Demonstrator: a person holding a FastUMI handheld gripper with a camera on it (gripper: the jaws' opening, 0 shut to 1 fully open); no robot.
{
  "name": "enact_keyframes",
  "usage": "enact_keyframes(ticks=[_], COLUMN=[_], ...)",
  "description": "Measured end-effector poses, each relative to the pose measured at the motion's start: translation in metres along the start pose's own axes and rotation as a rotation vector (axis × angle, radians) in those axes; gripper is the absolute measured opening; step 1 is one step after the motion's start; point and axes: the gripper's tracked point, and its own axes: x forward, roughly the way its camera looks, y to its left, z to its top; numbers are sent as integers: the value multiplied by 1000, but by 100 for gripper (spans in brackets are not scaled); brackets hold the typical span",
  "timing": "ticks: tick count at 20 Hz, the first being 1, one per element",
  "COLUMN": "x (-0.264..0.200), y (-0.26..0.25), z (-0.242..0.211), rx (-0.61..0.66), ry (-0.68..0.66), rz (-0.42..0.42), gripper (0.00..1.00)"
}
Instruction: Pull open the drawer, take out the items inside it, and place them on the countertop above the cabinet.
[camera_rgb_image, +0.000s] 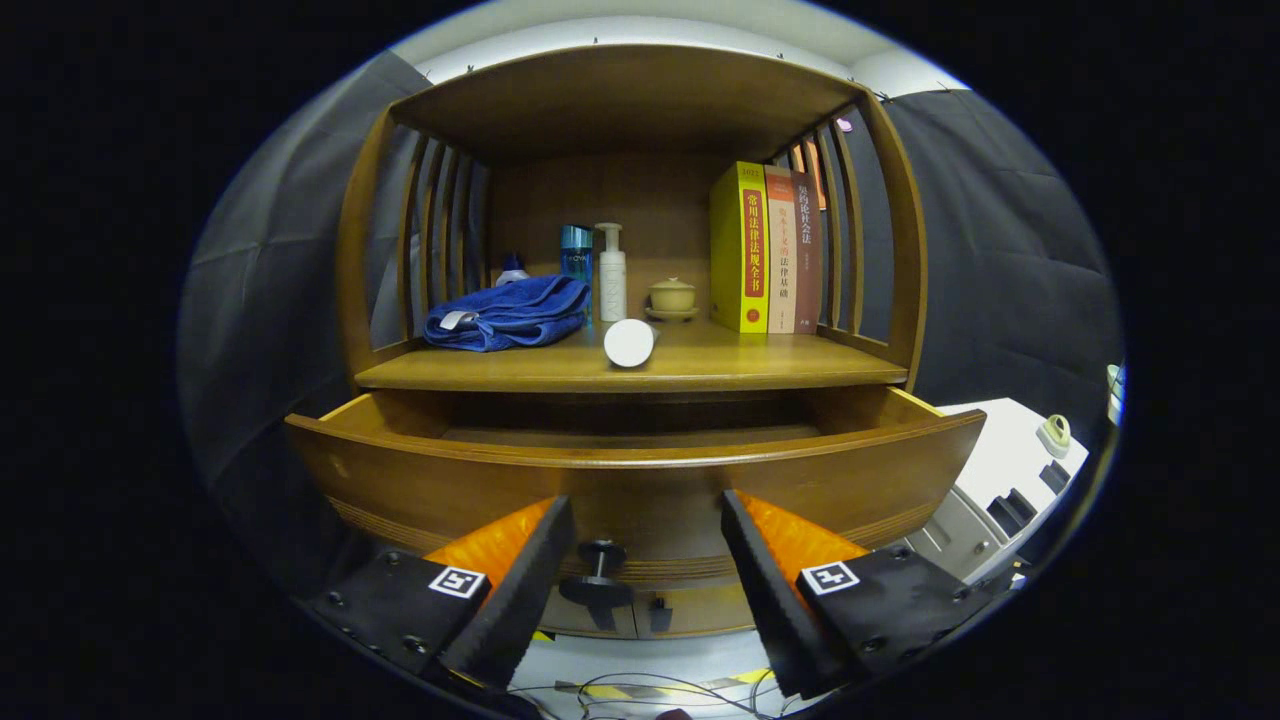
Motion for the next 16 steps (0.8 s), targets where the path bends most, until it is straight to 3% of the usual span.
enact_keyframes(ticks=[16], x=[77], y=[3], z=[22], rx=[-19], ry=[-25], rz=[-9], gripper=[99])
